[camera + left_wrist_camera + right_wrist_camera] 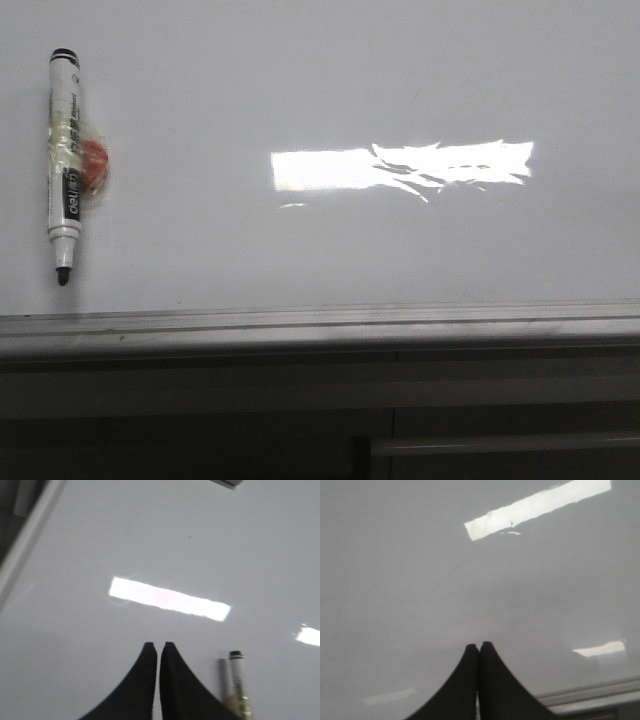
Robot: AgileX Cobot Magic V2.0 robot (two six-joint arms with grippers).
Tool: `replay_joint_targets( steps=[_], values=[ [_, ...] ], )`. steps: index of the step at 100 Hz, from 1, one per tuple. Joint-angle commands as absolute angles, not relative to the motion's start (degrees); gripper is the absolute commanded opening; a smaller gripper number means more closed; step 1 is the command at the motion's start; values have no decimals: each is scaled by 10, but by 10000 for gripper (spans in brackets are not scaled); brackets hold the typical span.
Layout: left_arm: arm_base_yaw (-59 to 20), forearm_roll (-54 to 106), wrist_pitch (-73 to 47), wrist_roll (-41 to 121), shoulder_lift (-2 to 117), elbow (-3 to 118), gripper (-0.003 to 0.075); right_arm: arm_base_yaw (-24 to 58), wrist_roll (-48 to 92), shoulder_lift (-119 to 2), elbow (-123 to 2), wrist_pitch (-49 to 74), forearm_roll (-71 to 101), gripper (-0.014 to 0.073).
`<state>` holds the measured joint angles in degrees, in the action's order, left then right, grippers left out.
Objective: Write number 0 on whiteboard
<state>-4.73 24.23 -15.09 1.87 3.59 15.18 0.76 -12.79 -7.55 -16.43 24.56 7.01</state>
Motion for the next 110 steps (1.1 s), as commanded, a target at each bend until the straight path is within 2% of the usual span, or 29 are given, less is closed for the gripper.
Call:
replay_joint_targets(
  steps=[1, 13, 21, 26, 33, 50, 55, 89, 110],
  values=[
    [-84, 372, -127, 140, 47, 179, -18, 5, -120, -91, -185, 231, 72, -69],
    [-140, 538, -134, 354, 48, 179, -18, 5, -120, -91, -185, 246, 72, -69],
    [-172, 590, -137, 413, 56, 178, -7, 5, -120, -91, -185, 245, 72, -69],
    [-186, 599, -134, 420, 64, 174, 29, 5, -120, -91, -185, 241, 72, -69],
    [-200, 606, -134, 420, 78, 168, 127, 5, -120, -91, -181, 223, 72, -69],
    [-210, 649, -99, 420, 124, 149, 461, 5, -120, -91, -171, 212, 82, -69],
    [-210, 661, -99, 420, 140, 149, 512, 5, -120, -91, -171, 212, 81, -69],
    [-210, 710, -104, 449, 267, 149, 514, 5, -120, -91, -171, 214, 81, -69],
    [-210, 718, -87, 470, 277, 156, 514, 5, -120, -91, -171, 214, 81, -69]
  ],
)
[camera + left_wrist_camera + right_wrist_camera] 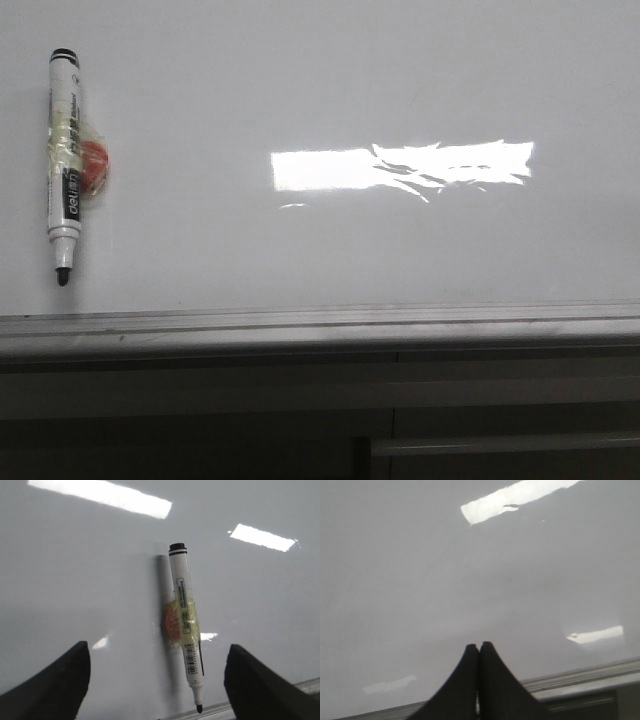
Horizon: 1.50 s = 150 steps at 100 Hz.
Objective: Write number 0 on whiteboard
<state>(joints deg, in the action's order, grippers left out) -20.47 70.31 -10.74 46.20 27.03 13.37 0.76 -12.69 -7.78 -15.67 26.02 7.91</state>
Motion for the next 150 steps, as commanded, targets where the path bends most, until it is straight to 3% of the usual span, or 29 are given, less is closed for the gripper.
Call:
replay_joint_targets(
  steps=[1, 41, 48, 67, 73, 85, 106, 120, 150],
  values=[
    [-210, 718, -87, 470, 277, 156, 514, 5, -120, -91, -171, 214, 81, -69],
    [-210, 744, -145, 493, 277, 174, 513, 5, -120, -91, -171, 214, 81, -69],
    [-212, 680, -148, 467, 275, 176, 513, 5, -120, -91, -171, 214, 81, -69],
    [-278, 203, -112, -69, 275, 180, 513, 5, -120, -91, -171, 214, 81, -69],
    [-328, 101, -90, -138, 281, 180, 513, 5, -120, -91, -171, 214, 81, -69],
    [-435, 42, 29, -204, 316, 165, 512, 5, -120, -91, -171, 214, 81, -69],
    [-501, 71, 149, -204, 437, 149, 400, 5, -120, -91, -171, 214, 81, -69],
    [-501, 82, 217, -203, 490, 149, 400, 5, -120, -91, -171, 214, 81, -69],
    [-500, 159, 202, -123, 515, 144, 400, 5, -120, -91, -171, 214, 81, -69]
  ],
)
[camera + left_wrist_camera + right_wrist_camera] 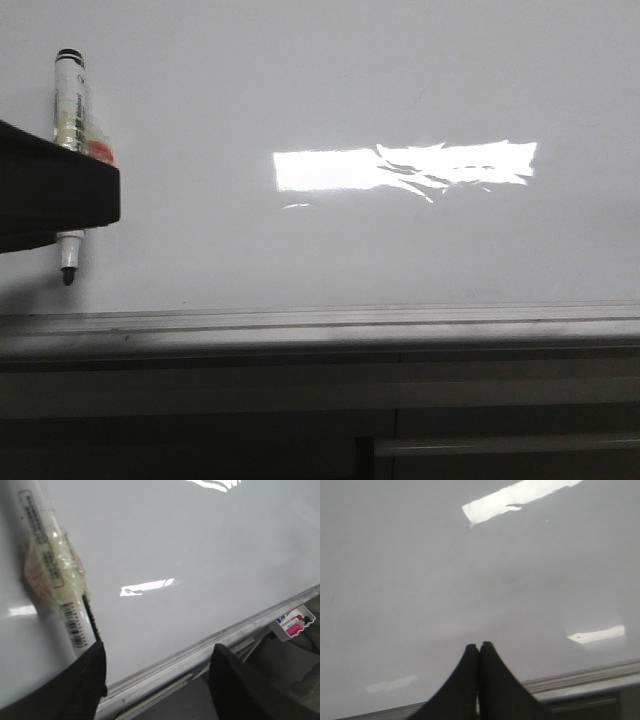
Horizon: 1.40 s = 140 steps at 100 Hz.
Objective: Write number 0 on whiteboard
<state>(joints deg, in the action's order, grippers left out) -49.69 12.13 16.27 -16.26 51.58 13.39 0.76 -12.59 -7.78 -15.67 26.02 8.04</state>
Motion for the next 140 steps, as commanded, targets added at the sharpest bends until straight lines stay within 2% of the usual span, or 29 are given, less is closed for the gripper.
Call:
replay_joint_targets(
  steps=[1, 20, 36, 63, 130, 140],
  values=[
    [-500, 161, 200, -117, 515, 142, 400, 5, -120, -91, -171, 214, 81, -69],
    [-500, 174, 178, -89, 513, 129, 386, 5, -120, -91, -171, 214, 81, -69],
    [-500, 185, 226, -81, 515, 129, 386, 5, -120, -91, -171, 214, 81, -69],
    [-443, 203, 239, -36, 542, 129, 385, 5, -120, -91, -171, 214, 81, -69],
    [-481, 208, 282, -38, 615, 153, 384, 5, -120, -91, -171, 214, 81, -69],
    [-481, 222, 299, -38, 625, 153, 347, 5, -120, -91, -171, 214, 81, -69]
  ],
)
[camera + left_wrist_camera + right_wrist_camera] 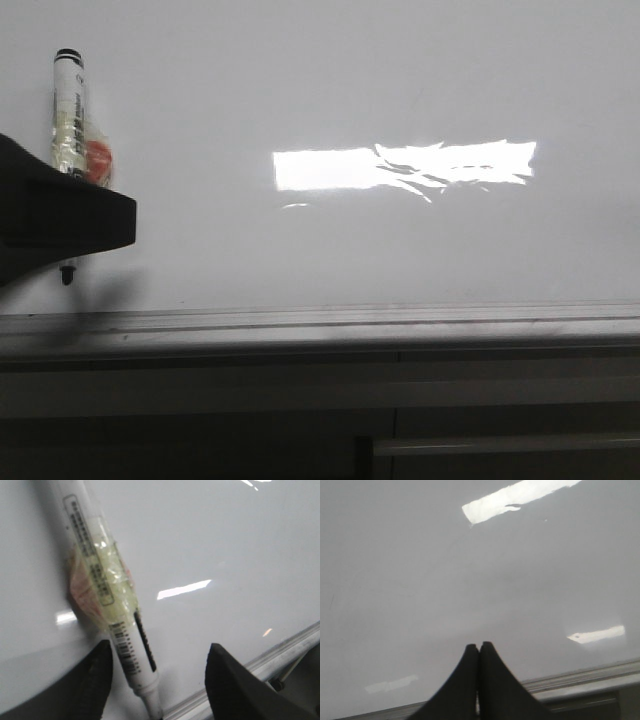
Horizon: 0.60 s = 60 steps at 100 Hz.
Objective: Write number 0 on whiteboard
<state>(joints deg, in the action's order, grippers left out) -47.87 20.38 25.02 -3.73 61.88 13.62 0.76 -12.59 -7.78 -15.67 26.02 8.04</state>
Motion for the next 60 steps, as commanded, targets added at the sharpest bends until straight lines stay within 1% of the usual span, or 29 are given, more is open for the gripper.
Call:
replay_joint_targets(
  steps=[1, 7, 9, 12, 14, 17, 18, 19, 20, 37, 60],
  values=[
    [-481, 227, 300, -38, 626, 153, 341, 5, -120, -91, -171, 214, 81, -69],
    [-481, 234, 311, -38, 630, 153, 281, 5, -120, -91, -171, 214, 81, -69],
    [-481, 234, 314, -38, 632, 153, 246, 5, -120, -91, -171, 214, 81, -69],
    [-481, 234, 316, -38, 635, 153, 175, 5, -120, -91, -171, 214, 81, -69],
    [-481, 234, 316, -39, 636, 153, 143, 5, -120, -91, -171, 214, 81, -69],
    [-481, 234, 316, -39, 636, 153, 52, 5, -120, -91, -171, 214, 81, -69],
    [-481, 234, 316, -39, 636, 153, 34, 5, -120, -91, -171, 214, 81, -69],
    [-481, 234, 316, -39, 636, 153, -4, 5, -120, -91, -171, 214, 81, -69],
    [-481, 234, 316, -39, 636, 153, -22, 5, -120, -91, -171, 214, 81, -69],
    [-481, 225, 316, -39, 636, 153, -20, 5, -120, -91, -171, 214, 81, -69],
    [-481, 80, 322, -39, 634, 153, -20, 5, -120, -91, -171, 214, 81, -69]
  ],
)
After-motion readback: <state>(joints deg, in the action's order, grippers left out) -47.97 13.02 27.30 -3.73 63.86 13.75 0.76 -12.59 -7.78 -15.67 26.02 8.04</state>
